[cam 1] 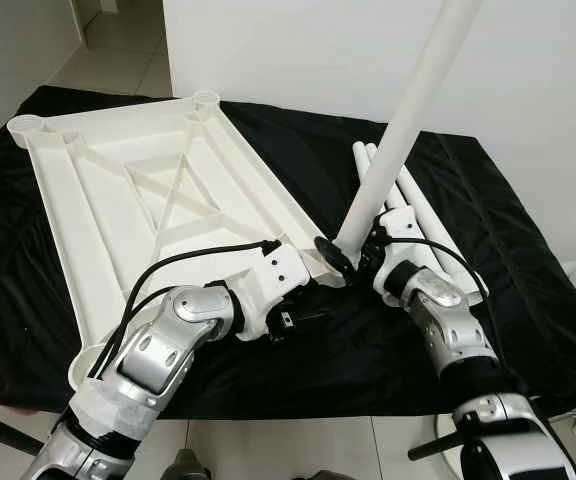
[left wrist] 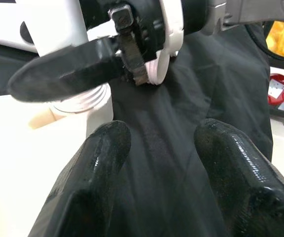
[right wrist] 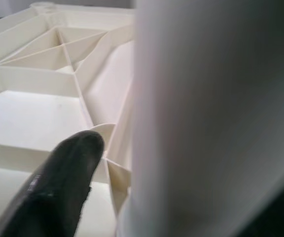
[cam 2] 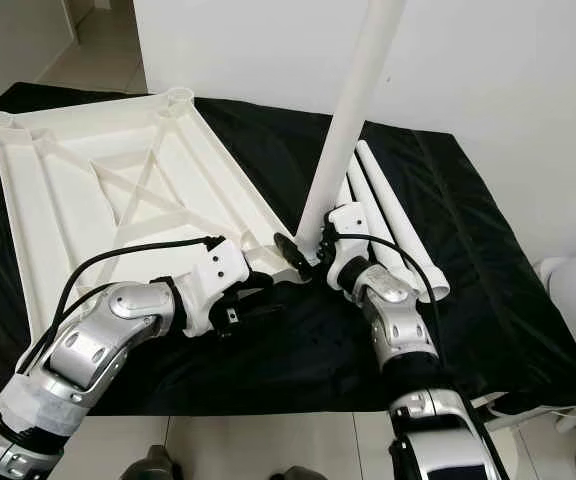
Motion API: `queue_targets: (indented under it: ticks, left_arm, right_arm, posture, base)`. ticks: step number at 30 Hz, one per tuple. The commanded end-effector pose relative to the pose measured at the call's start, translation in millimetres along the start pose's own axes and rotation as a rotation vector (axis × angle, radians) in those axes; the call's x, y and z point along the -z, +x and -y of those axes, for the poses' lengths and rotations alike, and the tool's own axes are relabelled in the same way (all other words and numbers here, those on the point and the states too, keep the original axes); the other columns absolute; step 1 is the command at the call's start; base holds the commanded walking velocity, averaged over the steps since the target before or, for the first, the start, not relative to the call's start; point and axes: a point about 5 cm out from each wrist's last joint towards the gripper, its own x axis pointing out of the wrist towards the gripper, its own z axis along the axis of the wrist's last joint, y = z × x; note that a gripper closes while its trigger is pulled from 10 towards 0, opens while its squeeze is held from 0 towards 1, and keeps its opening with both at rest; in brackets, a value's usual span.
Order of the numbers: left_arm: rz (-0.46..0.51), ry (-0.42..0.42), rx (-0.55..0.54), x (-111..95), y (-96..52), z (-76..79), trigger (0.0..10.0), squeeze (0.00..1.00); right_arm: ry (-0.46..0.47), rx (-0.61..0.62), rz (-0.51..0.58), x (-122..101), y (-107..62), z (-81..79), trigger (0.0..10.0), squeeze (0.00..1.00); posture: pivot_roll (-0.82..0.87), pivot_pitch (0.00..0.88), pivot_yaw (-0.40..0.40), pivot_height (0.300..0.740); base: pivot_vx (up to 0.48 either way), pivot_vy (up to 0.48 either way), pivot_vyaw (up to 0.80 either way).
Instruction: Building children table
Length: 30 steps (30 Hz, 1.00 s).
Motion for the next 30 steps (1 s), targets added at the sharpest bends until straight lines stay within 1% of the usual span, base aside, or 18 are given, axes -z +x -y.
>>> queue_targets:
  ticks: [1, 2, 3, 4, 6, 10, 13, 14, 17, 18, 20, 21, 24, 26, 27, 28, 29, 30]
  left_arm:
    - [0.007, 0.009, 0.02, -2.3, 2.5, 2.3, 10.0, 0.0]
    - [0.007, 0.009, 0.02, -2.3, 2.5, 2.3, 10.0, 0.0]
    - [0.009, 0.007, 0.016, -2.7, 2.5, 2.5, 10.0, 0.0]
    - [0.011, 0.005, 0.012, -2.9, 2.3, 2.7, 10.0, 0.0]
    - [0.011, 0.005, 0.012, -2.9, 2.3, 2.7, 10.0, 0.0]
    - [0.013, -0.004, 0.002, -2.4, 1.8, 3.1, 10.0, 0.0]
    - [0.015, -0.006, 0.005, -2.4, 2.3, 3.8, 10.0, 0.0]
    - [0.016, -0.006, 0.007, -2.4, 2.6, 4.0, 10.0, 0.0]
    - [0.016, -0.006, 0.008, -2.4, 2.7, 4.0, 10.0, 0.0]
    - [0.016, -0.006, 0.009, -2.7, 3.0, 3.9, 10.0, 0.0]
    - [0.017, -0.004, 0.014, -3.1, 3.9, 3.9, 10.0, 0.0]
    - [0.017, -0.004, 0.014, -3.1, 3.9, 3.9, 10.0, 0.0]
    - [0.017, -0.004, 0.017, -3.2, 3.9, 4.0, 10.0, 0.0]
    - [0.017, -0.004, 0.017, -3.2, 3.9, 4.0, 10.0, 0.0]
    - [0.017, -0.004, 0.017, -3.1, 3.8, 4.0, 10.0, 0.0]
    - [0.016, -0.005, 0.017, -2.8, 3.7, 4.1, 10.0, 0.0]
    - [0.016, -0.005, 0.017, -2.8, 3.7, 4.1, 10.0, 0.0]
    - [0.015, -0.006, 0.017, -2.7, 3.6, 4.2, 10.0, 0.0]
  right_arm:
    - [-0.023, -0.017, -0.032, 3.7, -1.4, 3.8, 4.6, 0.0]
    - [-0.023, -0.017, -0.032, 3.7, -1.4, 3.8, 4.6, 0.0]
    - [-0.018, -0.025, -0.045, 5.6, -1.1, 3.8, 0.7, 0.0]
    - [-0.009, -0.038, -0.05, 7.6, -1.7, 3.8, 0.0, 0.0]
    - [-0.009, -0.038, -0.05, 7.6, -1.7, 3.8, 0.0, 0.0]
    - [0.02, -0.052, -0.056, 13.0, -4.9, 4.9, 0.0, 0.0]
    - [0.034, -0.037, -0.06, 18.5, -10.9, 6.8, 0.0, 0.0]
    - [0.039, -0.014, -0.054, 18.5, -11.7, 8.1, 0.0, 0.0]
    - [0.043, -0.001, -0.048, 18.6, -11.5, 9.6, 0.0, 0.0]
    - [0.048, 0.012, -0.037, 17.9, -11.0, 10.2, 10.0, 0.0]
    - [0.043, 0.089, -0.01, 15.1, -8.2, 8.8, 10.0, 0.0]
    - [0.043, 0.089, -0.01, 15.1, -8.2, 8.8, 10.0, 0.0]
    - [0.061, 0.184, 0.009, 13.2, -4.2, 3.6, 10.0, 0.0]
    - [0.061, 0.184, 0.009, 13.2, -4.2, 3.6, 10.0, 0.0]
    - [0.082, 0.205, 0.01, 13.2, -3.1, 1.7, 10.0, 0.0]
    - [0.12, 0.267, 0.015, 12.7, -1.2, -0.5, 10.0, 0.0]
    - [0.12, 0.267, 0.015, 12.7, -1.2, -0.5, 10.0, 0.0]
    - [0.147, 0.306, 0.016, 12.6, -0.2, -1.9, 10.0, 0.0]
  posture:
    - [0.13, 0.0, -0.116, 0.74]
    - [0.13, 0.0, -0.116, 0.74]
    - [0.13, 0.0, -0.12, 0.74]
    - [0.13, 0.0, -0.125, 0.74]
    - [0.13, 0.0, -0.125, 0.74]
    - [0.13, 0.0, -0.126, 0.74]
    - [0.12, 0.0, -0.123, 0.74]
    - [0.12, 0.0, -0.123, 0.74]
    - [0.12, 0.0, -0.123, 0.74]
    - [0.11, 0.0, -0.119, 0.74]
    - [0.11, 0.0, -0.115, 0.74]
    - [0.11, 0.0, -0.115, 0.74]
    - [0.11, 0.0, -0.114, 0.74]
    - [0.11, 0.0, -0.114, 0.74]
    - [0.11, 0.0, -0.114, 0.74]
    - [0.11, 0.0, -0.111, 0.74]
    - [0.11, 0.0, -0.111, 0.74]
    - [0.11, 0.0, -0.111, 0.74]
  base:
    - [0.0, 0.0, 0.0]
    - [0.0, 0.0, 0.0]
    - [0.0, 0.0, 0.0]
    - [0.0, 0.0, 0.0]
    - [0.0, 0.0, 0.0]
    - [0.0, 0.0, 0.0]
    - [0.0, 0.0, 0.0]
    - [0.0, 0.0, 0.0]
    - [0.0, 0.0, 0.0]
    - [0.0, 0.0, 0.0]
    - [0.0, 0.0, 0.0]
    - [0.0, 0.0, 0.0]
    - [0.0, 0.0, 0.0]
    - [0.0, 0.0, 0.0]
    - [0.0, 0.0, 0.0]
    - [0.0, 0.0, 0.0]
    - [0.0, 0.0, 0.0]
    - [0.0, 0.0, 0.0]
